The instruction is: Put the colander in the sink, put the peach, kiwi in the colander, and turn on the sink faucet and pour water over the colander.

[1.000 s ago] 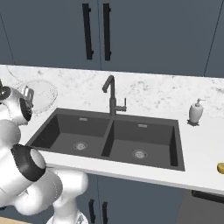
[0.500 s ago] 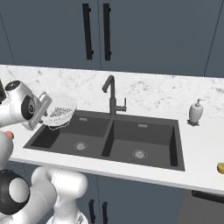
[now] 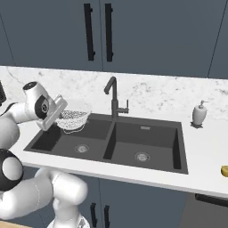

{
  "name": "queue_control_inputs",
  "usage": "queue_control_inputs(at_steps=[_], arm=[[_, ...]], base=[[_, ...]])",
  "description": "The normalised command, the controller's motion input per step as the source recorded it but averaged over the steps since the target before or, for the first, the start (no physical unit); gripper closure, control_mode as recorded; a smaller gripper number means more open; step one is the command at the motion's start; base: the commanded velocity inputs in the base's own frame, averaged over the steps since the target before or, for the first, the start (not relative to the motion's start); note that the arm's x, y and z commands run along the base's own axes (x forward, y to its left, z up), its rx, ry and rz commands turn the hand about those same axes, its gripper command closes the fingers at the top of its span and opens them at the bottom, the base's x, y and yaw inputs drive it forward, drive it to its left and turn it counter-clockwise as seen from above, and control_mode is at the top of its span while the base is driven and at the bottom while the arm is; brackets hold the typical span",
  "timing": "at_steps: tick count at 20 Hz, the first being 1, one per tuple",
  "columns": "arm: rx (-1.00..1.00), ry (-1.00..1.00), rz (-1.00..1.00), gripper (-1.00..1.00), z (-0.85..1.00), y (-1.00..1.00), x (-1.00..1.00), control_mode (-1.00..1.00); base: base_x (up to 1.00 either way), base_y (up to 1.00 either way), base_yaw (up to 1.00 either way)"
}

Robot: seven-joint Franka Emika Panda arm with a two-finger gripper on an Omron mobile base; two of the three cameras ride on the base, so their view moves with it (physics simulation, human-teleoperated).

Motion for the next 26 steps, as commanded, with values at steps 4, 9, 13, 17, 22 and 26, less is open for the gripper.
queue_control_inputs(at_steps=[4,9,13,17,22,26], arm=[[0.01,-0.06,-0.08,1.0,-0.48,0.07,0.37,-1.0],[0.0,0.0,-0.16,1.0,-0.43,0.0,0.02,-1.0],[0.0,0.0,-0.15,1.0,-0.39,0.0,0.0,-1.0],[0.0,0.0,-0.11,1.0,-0.41,0.0,0.0,-1.0],[0.01,-0.01,-0.02,1.0,-0.48,0.0,0.0,-1.0],[0.02,-0.02,-0.06,1.0,-0.45,0.0,0.0,-1.0]], base=[[0.0,0.0,0.0],[0.0,0.0,0.0],[0.0,0.0,0.0],[0.0,0.0,0.0],[0.0,0.0,0.0],[0.0,0.0,0.0]])
